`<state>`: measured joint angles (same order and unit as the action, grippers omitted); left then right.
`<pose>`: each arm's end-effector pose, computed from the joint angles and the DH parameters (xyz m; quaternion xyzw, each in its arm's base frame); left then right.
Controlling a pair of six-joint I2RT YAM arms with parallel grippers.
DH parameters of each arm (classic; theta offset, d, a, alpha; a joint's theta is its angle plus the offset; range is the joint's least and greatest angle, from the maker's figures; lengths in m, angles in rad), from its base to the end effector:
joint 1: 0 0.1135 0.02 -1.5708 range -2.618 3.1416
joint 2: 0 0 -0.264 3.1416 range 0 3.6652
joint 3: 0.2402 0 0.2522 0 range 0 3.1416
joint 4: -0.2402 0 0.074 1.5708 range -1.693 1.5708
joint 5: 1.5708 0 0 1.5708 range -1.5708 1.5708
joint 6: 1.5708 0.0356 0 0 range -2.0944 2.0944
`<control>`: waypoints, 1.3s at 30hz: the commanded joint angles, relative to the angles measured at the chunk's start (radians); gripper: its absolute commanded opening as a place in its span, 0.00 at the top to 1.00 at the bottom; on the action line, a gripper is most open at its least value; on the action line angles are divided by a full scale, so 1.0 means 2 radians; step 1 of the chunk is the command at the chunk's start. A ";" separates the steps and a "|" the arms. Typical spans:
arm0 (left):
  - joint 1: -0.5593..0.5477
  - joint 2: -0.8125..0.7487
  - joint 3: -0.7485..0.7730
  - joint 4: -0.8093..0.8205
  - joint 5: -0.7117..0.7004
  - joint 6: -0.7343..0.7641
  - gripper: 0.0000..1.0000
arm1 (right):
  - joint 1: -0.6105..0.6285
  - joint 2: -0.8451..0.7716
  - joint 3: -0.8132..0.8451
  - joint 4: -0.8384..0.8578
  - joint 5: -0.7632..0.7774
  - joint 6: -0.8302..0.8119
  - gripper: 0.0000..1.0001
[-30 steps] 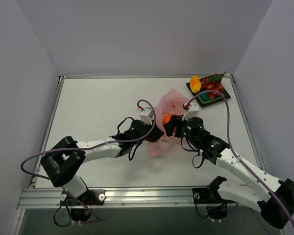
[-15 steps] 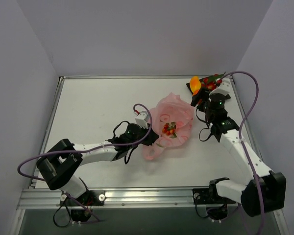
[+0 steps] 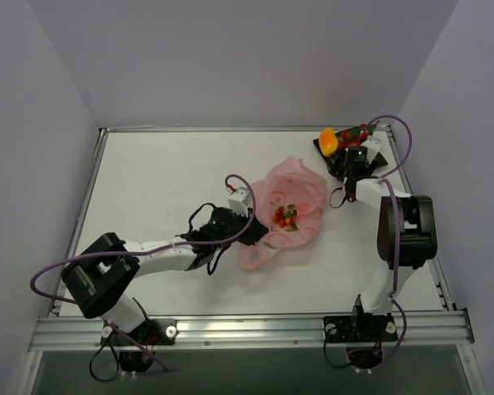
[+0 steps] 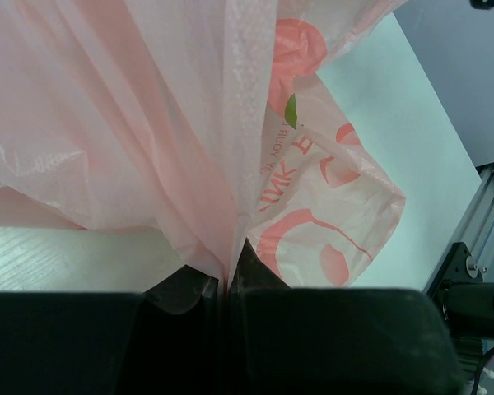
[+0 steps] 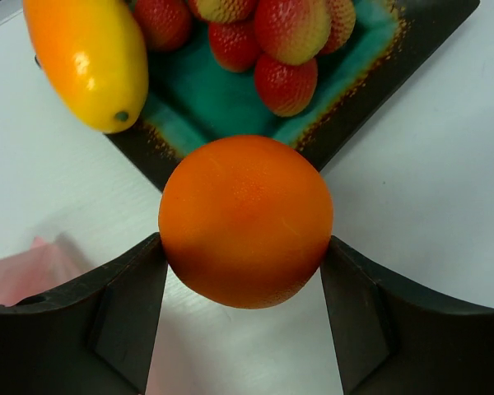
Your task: Take the fake fruits out of the plastic bag
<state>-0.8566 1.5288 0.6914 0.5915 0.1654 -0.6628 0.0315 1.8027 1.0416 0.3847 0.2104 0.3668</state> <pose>0.2073 -0.2481 0.2089 0.1266 0.7772 -0.4694 0.3996 0.4007 0.0052 0.2049 0.1954 0.8010 0.0255 0.5653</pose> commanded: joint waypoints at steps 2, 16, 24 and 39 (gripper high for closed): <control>0.003 -0.006 0.012 0.031 0.018 0.008 0.98 | -0.007 0.009 0.032 0.045 0.004 0.000 0.80; 0.003 -0.002 0.016 0.028 0.014 0.011 0.98 | -0.009 0.038 0.072 0.026 0.001 -0.001 0.18; 0.000 0.010 0.018 0.035 0.010 0.005 0.98 | -0.007 -0.063 0.013 0.002 -0.015 0.017 0.22; -0.033 0.045 0.043 0.050 0.007 -0.001 0.98 | 0.291 -0.451 -0.159 -0.162 0.005 0.065 0.93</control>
<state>-0.9203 1.6142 0.7250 0.6224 0.1829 -0.6605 0.5247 0.8932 0.7490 0.2108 0.1955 0.4522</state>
